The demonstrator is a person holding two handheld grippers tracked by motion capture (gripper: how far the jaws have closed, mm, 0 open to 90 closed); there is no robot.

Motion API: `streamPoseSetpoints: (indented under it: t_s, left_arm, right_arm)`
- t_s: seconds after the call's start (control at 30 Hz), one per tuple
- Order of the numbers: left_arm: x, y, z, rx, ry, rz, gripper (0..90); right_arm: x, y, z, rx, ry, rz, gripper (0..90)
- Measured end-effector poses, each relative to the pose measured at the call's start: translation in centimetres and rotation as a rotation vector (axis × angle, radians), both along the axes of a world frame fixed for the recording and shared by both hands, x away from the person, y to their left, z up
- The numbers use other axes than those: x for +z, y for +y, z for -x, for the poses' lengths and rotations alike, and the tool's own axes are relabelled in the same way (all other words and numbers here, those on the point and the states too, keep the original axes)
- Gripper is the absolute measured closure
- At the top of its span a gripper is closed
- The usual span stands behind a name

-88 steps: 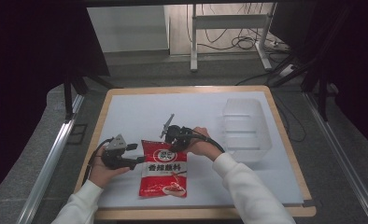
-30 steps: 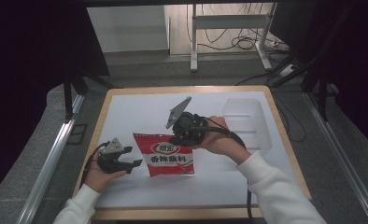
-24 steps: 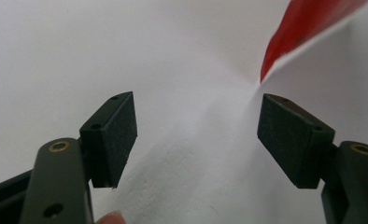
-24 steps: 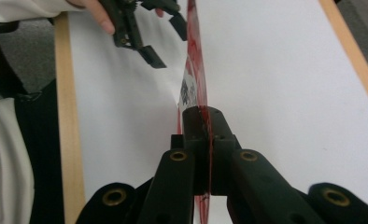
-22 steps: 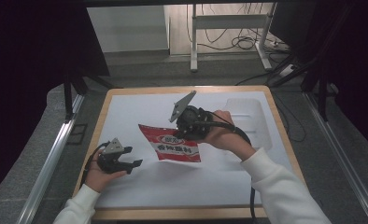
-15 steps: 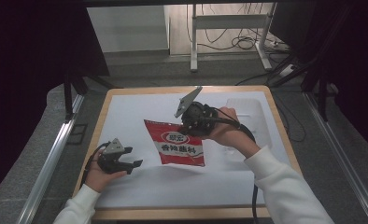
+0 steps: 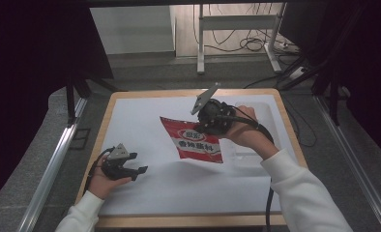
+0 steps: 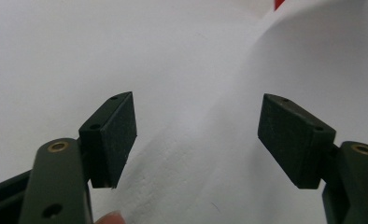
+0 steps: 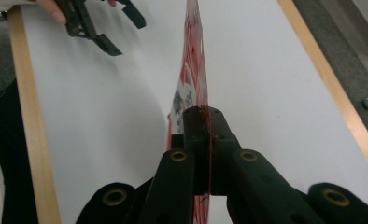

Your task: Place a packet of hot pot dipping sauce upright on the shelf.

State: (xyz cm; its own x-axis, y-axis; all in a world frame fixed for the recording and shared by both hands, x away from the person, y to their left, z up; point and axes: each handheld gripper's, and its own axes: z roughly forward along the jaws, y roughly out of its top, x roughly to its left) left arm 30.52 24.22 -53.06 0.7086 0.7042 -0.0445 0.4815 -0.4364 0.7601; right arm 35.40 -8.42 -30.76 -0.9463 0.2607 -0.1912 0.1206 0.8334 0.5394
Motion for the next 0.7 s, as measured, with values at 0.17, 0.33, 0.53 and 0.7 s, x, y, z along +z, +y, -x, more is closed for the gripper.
streamPoseSetpoints:
  t_s: [0.17, 0.33, 0.53, 0.7]
  left_arm:
    - [0.0, 0.0, 0.0, 0.004, -0.002, 0.003, 27.8]
    - [-0.1, 0.0, 0.0, 0.009, 0.002, 0.001, 27.3]
    - [-0.3, -0.2, 0.0, 0.002, 0.01, -0.003, 27.3]
    - [-0.3, -0.2, -0.1, -0.006, 0.013, -0.015, 27.3]
  right_arm:
    - [0.9, -1.4, -0.8, -0.033, -0.004, -0.021, 89.0]
    - [1.0, -2.0, -0.9, -0.045, -0.014, -0.019, 89.0]
    - [1.7, -2.9, -1.5, -0.069, -0.026, -0.028, 89.0]
    - [2.1, -3.8, -2.3, -0.092, -0.029, -0.024, 89.1]
